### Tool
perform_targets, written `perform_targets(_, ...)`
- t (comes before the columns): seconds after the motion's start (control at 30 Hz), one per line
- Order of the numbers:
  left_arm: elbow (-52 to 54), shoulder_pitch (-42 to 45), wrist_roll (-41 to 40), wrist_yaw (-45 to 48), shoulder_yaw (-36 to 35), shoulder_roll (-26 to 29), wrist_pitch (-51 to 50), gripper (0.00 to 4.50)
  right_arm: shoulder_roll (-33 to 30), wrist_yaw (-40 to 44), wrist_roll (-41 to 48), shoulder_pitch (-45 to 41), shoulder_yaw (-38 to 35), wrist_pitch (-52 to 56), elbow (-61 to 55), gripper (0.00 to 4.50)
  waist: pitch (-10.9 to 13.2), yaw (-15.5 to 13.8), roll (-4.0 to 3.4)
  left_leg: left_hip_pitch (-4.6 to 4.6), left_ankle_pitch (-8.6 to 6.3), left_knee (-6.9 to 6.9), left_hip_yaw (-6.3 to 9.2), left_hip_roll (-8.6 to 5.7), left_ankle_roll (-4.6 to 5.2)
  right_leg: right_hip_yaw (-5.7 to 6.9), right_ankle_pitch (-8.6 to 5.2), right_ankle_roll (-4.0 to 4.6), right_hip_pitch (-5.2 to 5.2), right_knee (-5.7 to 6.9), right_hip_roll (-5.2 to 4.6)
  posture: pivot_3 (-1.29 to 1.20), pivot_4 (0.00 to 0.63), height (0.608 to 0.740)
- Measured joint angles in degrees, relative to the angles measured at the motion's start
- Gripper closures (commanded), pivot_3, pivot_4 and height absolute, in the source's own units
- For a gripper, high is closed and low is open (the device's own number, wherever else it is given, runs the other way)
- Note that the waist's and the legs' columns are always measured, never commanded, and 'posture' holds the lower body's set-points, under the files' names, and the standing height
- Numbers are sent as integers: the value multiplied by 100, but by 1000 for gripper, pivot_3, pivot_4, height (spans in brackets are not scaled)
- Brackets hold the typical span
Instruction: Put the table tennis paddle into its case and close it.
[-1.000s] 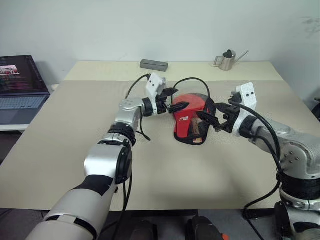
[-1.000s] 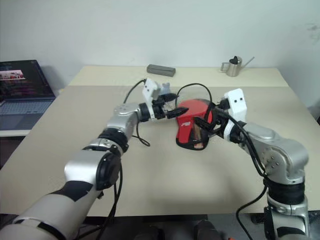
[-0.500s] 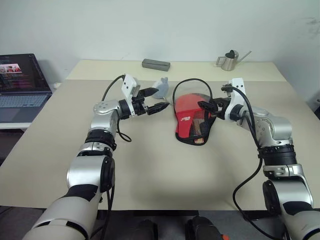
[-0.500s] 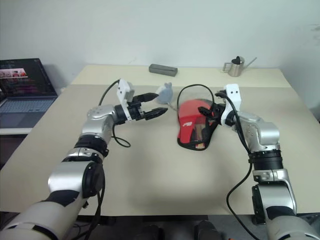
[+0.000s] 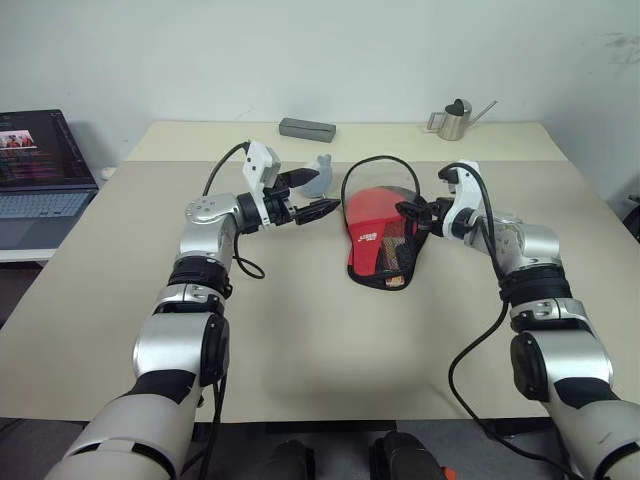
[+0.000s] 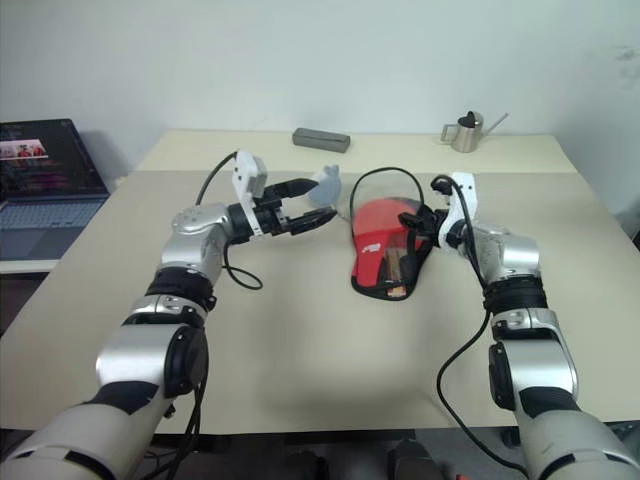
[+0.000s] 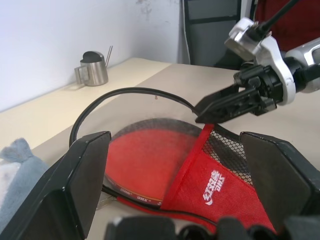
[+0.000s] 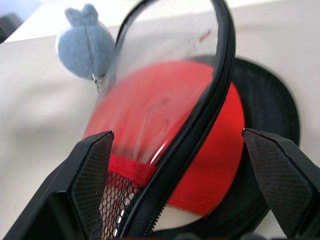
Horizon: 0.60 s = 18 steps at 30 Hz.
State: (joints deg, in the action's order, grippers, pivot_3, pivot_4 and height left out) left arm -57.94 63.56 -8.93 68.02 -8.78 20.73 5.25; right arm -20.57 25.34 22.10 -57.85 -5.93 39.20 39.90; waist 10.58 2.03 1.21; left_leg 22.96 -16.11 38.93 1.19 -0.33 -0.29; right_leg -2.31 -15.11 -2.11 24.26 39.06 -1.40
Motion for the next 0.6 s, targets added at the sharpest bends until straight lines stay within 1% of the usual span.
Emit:
perform_targets(0.07,0,0,0,-10,19,11,1,0,80,-23,-12,-14,-74,2,117,932,0,0,0,0,0,0,0,0,0,0,0,0,0,0,0,0,150,740)
perform_targets(0.13,0,0,0,-29,47,17,1,0,113,-58,-25,-15,-131,4,173,1663,0,-4,0,1,0,0,0,0,0,0,0,0,0,0,-1,0,150,740)
perform_targets(0.17,0,0,0,-44,54,17,3,0,125,-75,-46,-15,-174,4,180,1939,0,-6,0,1,0,0,0,-1,-1,0,0,0,0,0,-2,0,150,740)
perform_targets(0.2,0,0,0,-54,58,17,5,0,127,-122,-56,-14,-195,6,180,2348,0,-6,0,1,0,0,0,-1,0,0,0,0,0,0,-3,0,150,740)
perform_targets(0.27,0,0,0,-86,65,17,11,0,125,-258,-70,-10,-237,29,164,3018,0,-6,0,1,0,0,0,-1,-1,0,0,0,1,0,-4,0,150,740)
perform_targets(0.3,0,0,0,-96,66,17,13,0,120,-313,-76,-6,-249,46,136,3439,0,-6,0,1,0,0,0,0,-1,0,0,0,1,1,-6,0,150,740)
perform_targets(0.4,-1,-1,0,-104,75,18,19,0,85,-460,-86,139,-289,224,-198,4467,0,-8,0,2,0,-1,2,0,-1,1,0,0,1,1,-7,0,150,740)
perform_targets(0.47,-1,-2,2,-105,112,16,30,0,53,-633,-92,360,-297,480,-612,4467,0,-13,0,2,0,-1,3,-1,-1,1,0,0,1,0,-14,0,150,740)
perform_targets(0.6,-11,-20,3,-112,169,20,46,0,33,-996,-30,960,-405,1311,-1800,4467,0,-39,0,8,0,0,9,-5,0,7,0,0,1,-1,-28,0,150,740)
